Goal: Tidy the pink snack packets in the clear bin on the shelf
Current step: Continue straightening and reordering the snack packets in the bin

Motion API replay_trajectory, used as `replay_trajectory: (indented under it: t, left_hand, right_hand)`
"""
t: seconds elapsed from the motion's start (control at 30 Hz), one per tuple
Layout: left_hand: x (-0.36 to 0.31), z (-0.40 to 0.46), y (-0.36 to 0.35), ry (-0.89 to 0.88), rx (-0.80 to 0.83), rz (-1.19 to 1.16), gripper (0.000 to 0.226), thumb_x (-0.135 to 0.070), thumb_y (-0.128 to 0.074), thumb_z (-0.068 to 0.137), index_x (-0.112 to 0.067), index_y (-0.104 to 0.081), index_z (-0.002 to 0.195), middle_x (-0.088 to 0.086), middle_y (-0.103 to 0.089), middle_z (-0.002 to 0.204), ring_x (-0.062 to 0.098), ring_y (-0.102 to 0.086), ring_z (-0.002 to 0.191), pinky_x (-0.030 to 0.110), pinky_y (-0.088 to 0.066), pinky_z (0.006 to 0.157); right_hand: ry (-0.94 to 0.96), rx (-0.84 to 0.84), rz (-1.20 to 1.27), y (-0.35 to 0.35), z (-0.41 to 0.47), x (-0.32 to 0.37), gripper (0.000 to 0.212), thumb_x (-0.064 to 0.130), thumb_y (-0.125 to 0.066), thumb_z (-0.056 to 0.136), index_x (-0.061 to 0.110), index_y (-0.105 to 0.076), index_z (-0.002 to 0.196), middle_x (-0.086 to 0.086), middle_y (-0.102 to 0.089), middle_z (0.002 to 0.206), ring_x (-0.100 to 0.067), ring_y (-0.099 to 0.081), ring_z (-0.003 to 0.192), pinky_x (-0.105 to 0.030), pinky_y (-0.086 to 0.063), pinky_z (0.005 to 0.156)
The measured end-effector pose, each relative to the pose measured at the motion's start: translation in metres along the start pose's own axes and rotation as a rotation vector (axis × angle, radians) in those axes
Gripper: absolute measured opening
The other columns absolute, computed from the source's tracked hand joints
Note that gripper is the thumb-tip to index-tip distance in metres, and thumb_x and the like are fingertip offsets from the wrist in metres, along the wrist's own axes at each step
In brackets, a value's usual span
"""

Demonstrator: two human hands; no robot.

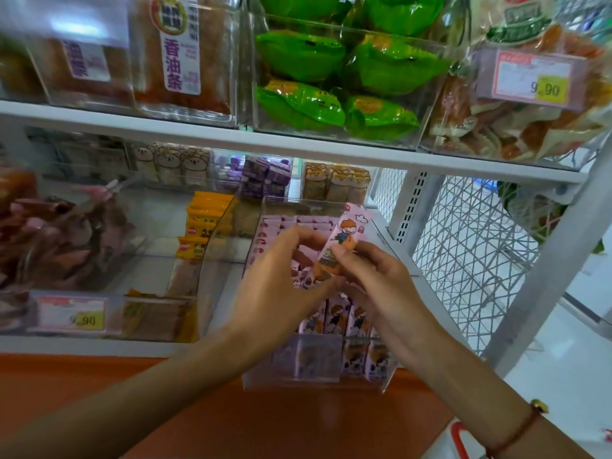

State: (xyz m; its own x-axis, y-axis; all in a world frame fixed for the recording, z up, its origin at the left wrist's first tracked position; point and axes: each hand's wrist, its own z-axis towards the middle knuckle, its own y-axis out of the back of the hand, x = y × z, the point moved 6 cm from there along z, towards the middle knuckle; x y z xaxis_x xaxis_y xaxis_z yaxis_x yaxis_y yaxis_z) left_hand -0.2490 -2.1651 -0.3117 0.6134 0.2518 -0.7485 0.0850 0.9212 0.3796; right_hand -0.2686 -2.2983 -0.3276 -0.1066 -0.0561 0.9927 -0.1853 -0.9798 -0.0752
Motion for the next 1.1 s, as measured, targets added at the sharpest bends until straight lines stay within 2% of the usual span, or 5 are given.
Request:
replay_trajectory:
  t: [0.27,0.47,0.7,0.87,1.1]
  left_hand:
    - [-0.002,0.003,-0.008,-0.107,0.123,0.122,0.044,-0.027,-0.052,0.096,-0.038,-0.043,0.138,-0.029,-0.047,0.133,-0.013,-0.040,0.123,0.004,-0.032,0.099]
    - [-0.004,0.004,-0.006,-0.079,0.075,0.057,0.045,-0.035,-0.069,0.082,-0.040,-0.053,0.124,-0.028,-0.058,0.115,-0.012,-0.053,0.104,0.007,-0.043,0.084]
    - [-0.003,0.007,-0.018,0.260,0.366,-0.430,0.017,-0.037,-0.056,0.084,-0.032,-0.068,0.095,-0.009,-0.074,0.085,0.004,-0.070,0.077,0.013,-0.052,0.062]
    - [0.007,0.003,-0.024,0.425,0.430,-0.499,0.018,-0.031,-0.055,0.091,-0.025,-0.072,0.090,-0.002,-0.075,0.083,0.007,-0.071,0.074,0.013,-0.052,0.060]
    - [-0.012,0.016,0.002,-0.023,0.210,-0.299,0.037,-0.025,-0.065,0.080,-0.038,-0.059,0.113,-0.031,-0.067,0.103,-0.007,-0.063,0.101,0.006,-0.048,0.078]
  right_hand:
    - [0.121,-0.041,-0.047,0.009,-0.001,0.009,0.050,0.042,-0.066,0.069,0.021,-0.064,0.114,0.006,-0.070,0.105,-0.011,-0.063,0.106,-0.037,-0.048,0.098]
    - [0.215,-0.178,-0.143,0.018,-0.003,0.015,0.052,0.045,-0.076,0.056,0.025,-0.063,0.102,0.010,-0.072,0.097,-0.004,-0.068,0.090,-0.023,-0.057,0.075]
    - [0.049,-0.073,-0.036,0.020,0.002,0.006,0.053,0.048,-0.068,0.066,0.016,-0.066,0.108,0.000,-0.072,0.089,-0.014,-0.070,0.085,-0.031,-0.051,0.079]
    - [0.013,-0.082,-0.038,0.018,0.001,0.001,0.053,0.051,-0.069,0.064,0.016,-0.064,0.104,0.000,-0.070,0.086,-0.015,-0.069,0.084,-0.031,-0.050,0.077]
    - [0.296,0.050,-0.077,0.009,-0.005,0.026,0.035,0.023,-0.067,0.082,0.039,-0.056,0.111,0.004,-0.068,0.111,-0.009,-0.064,0.105,-0.026,-0.054,0.081]
